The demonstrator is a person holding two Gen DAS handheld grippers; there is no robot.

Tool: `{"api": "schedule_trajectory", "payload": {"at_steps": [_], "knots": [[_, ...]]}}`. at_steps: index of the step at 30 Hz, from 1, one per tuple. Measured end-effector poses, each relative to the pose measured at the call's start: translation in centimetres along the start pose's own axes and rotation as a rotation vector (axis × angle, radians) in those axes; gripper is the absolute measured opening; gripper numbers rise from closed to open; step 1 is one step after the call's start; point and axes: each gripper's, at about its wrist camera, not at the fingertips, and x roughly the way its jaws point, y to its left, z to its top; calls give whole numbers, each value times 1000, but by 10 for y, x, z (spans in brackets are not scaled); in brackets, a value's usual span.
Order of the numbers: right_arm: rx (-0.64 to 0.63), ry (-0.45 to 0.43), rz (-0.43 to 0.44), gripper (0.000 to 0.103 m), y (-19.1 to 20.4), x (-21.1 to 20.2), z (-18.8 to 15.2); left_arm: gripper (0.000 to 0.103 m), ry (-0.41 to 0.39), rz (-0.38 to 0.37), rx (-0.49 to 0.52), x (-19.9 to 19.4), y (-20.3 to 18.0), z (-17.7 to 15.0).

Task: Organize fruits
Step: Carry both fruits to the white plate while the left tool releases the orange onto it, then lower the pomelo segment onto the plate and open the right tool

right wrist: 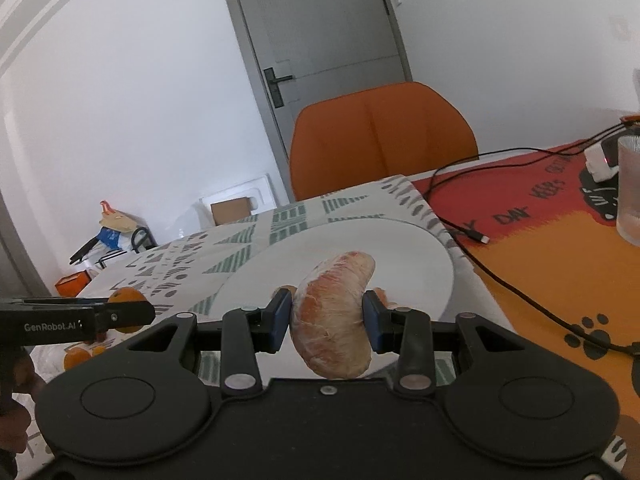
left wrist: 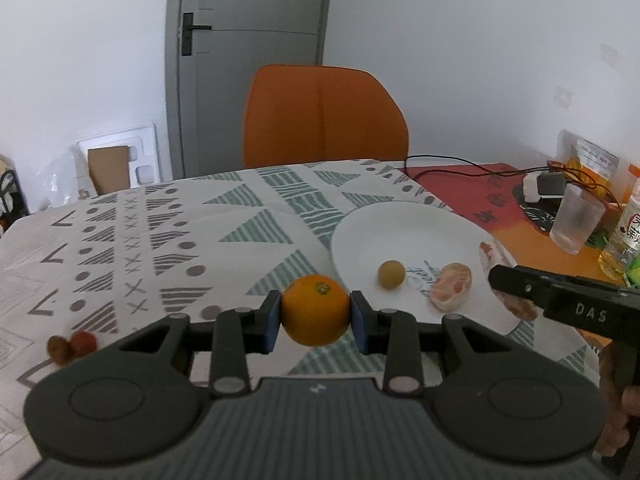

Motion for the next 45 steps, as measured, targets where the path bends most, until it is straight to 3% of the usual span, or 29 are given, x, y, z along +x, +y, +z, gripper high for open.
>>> {"api": "schedule_trajectory", "payload": {"at_steps": [15,20,31,33,36,45], "knots": [[15,-8,-7,37,-15,-1,1,35,22,-88,38,34,-36,14],[23,5,-21,37,-18,3,0,38,-4,-69,40,31,-37,16],[8,-4,-76,38,-18,11,6,38,-5,-6,-43,15,2,10],[5,-22,-81,43,-17,11,8,38,-6,5,-60,12,10,9],[-18,-43,-97,66,-11,7,10,38,-9,20,-81,6,20,6],[-57,-15,-26,67,14,7,8,41,-42,84,-141,-19,53,1]]}}
